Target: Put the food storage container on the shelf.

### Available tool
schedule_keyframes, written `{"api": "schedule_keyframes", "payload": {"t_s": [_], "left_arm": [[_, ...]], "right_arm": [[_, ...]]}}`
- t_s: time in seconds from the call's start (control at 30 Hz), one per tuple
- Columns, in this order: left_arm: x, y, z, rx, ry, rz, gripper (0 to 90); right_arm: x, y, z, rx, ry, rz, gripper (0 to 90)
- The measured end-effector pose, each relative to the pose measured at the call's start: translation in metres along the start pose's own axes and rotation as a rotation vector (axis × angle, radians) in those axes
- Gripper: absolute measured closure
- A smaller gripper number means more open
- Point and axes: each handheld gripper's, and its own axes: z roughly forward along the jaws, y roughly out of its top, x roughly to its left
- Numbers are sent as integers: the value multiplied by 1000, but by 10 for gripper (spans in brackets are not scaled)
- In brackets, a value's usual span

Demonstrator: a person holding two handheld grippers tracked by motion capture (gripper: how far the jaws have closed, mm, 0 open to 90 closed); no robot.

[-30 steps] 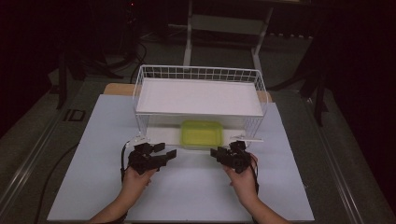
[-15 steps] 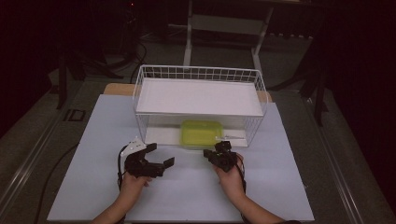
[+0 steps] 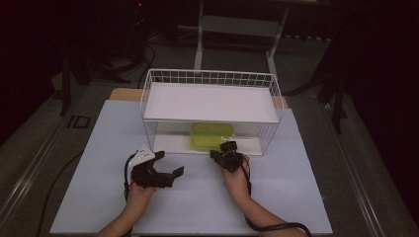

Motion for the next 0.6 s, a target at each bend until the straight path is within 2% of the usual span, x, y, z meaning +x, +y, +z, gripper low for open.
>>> {"api": "schedule_keyframes", "payload": {"t_s": [0.1, 0.17, 0.23, 0.47, 0.53, 0.6], "left_arm": [[-2, -1, 1, 0, 34, 41, 2], [-4, -2, 0, -22, 35, 61, 2], [-6, -1, 0, -23, 34, 76, 2], [-7, -1, -2, -34, 11, 64, 2], [-6, -2, -2, -30, 7, 61, 2], [-6, -2, -2, -34, 13, 65, 2]], "right_arm": [[-1, 5, 7, -5, -12, 5, 898], [-1, 8, 10, -7, -19, 5, 897], [-3, 10, 13, -14, -28, 0, 898], [-12, 20, 20, -29, -44, 31, 888], [-14, 24, 21, -39, -50, 47, 885], [-13, 26, 20, -27, -46, 83, 881]]}}
